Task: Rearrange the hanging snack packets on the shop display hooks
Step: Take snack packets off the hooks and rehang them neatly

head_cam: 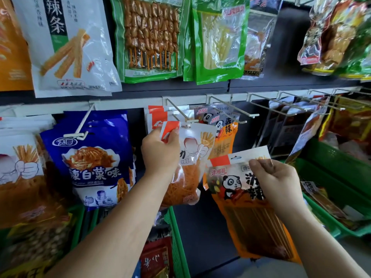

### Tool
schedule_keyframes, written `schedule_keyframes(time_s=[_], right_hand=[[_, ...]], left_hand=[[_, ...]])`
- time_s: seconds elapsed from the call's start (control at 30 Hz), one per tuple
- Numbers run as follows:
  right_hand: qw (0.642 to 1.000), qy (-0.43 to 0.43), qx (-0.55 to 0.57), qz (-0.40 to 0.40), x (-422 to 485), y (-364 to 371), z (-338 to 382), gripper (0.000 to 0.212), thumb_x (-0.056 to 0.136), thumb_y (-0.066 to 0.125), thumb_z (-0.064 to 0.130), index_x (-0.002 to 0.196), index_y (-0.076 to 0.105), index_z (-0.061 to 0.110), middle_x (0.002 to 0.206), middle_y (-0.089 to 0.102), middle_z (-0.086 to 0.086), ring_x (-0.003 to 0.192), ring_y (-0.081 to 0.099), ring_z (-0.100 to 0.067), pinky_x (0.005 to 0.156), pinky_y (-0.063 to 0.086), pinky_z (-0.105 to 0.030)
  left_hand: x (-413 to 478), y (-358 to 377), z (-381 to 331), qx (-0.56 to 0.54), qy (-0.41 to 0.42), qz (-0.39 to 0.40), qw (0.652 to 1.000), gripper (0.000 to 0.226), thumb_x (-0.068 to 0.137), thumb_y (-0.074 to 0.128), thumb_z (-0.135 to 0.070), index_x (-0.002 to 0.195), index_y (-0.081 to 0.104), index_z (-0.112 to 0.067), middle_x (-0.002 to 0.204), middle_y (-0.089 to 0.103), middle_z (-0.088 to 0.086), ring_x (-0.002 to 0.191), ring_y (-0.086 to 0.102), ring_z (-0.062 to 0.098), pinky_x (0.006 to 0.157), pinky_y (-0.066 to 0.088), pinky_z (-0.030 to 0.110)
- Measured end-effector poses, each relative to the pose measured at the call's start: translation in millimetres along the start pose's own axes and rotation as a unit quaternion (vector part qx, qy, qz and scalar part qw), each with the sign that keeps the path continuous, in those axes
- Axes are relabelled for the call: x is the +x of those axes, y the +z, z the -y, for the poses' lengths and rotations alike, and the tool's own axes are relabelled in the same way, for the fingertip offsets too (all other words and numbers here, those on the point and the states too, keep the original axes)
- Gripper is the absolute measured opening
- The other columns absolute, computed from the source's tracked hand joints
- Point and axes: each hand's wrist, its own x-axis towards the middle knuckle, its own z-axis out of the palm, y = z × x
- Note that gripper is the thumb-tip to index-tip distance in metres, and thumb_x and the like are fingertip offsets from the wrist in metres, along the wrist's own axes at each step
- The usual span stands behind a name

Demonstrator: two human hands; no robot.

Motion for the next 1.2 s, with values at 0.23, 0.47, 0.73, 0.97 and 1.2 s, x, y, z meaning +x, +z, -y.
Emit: schedule_keyframes(time_s=[0.23,0.47,0.73,0.97,1.2], right_hand=[[0.996,0.032,0.079,0.039,-8.5,0.8,-0.2,0.037,0.096,0.075,0.025,0.082,0.069,-0.008,0.083,0.071,-0.035,0.072,0.071,-0.048,0.068,0.058,-0.047],[0.982,0.089,0.156,0.064,-8.6,32.5,5.9,0.049,0.096,0.072,0.022,0.059,0.042,0.013,0.043,0.043,0.014,0.042,0.042,-0.006,0.051,0.038,-0.022],[0.969,0.040,0.185,0.157,6.5,60.9,0.7,0.059,0.096,0.069,0.039,0.051,0.036,0.019,0.055,0.035,0.001,0.056,0.035,-0.022,0.056,0.044,-0.027],[0.975,-0.003,0.133,0.178,10.2,66.9,-9.5,0.053,0.105,0.059,0.042,0.080,0.060,-0.005,0.069,0.063,-0.021,0.068,0.062,-0.033,0.068,0.054,-0.047],[0.998,-0.004,0.015,0.055,12.4,58.8,-18.0,0.030,0.109,0.050,0.033,0.116,0.079,0.025,0.100,0.082,0.008,0.099,0.075,-0.008,0.092,0.060,-0.040]], left_hand=[[3.8,-6.1,13.9,0.167,0.048,0.037,0.984,0.034,0.098,0.065,-0.018,0.131,0.063,-0.018,0.127,0.069,0.002,0.119,0.066,0.022,0.091,0.057,0.031],[-5.8,-29.9,4.7,0.161,0.130,0.012,0.978,0.026,0.086,0.079,-0.018,0.086,0.052,-0.020,0.081,0.059,-0.003,0.072,0.060,0.015,0.062,0.048,0.022],[-6.6,-41.1,2.1,0.056,-0.102,0.313,0.942,0.035,0.088,0.059,-0.067,0.100,0.074,-0.038,0.105,0.073,-0.024,0.102,0.062,-0.010,0.082,0.042,0.019],[-9.8,-45.3,11.1,0.051,-0.076,0.306,0.948,0.017,0.101,0.063,-0.030,0.105,0.078,-0.024,0.101,0.081,-0.005,0.089,0.077,0.013,0.070,0.058,0.016],[-6.2,-38.4,2.6,-0.021,-0.053,0.174,0.983,0.018,0.103,0.060,-0.030,0.104,0.077,-0.027,0.099,0.082,-0.010,0.096,0.077,0.008,0.076,0.061,0.022]])
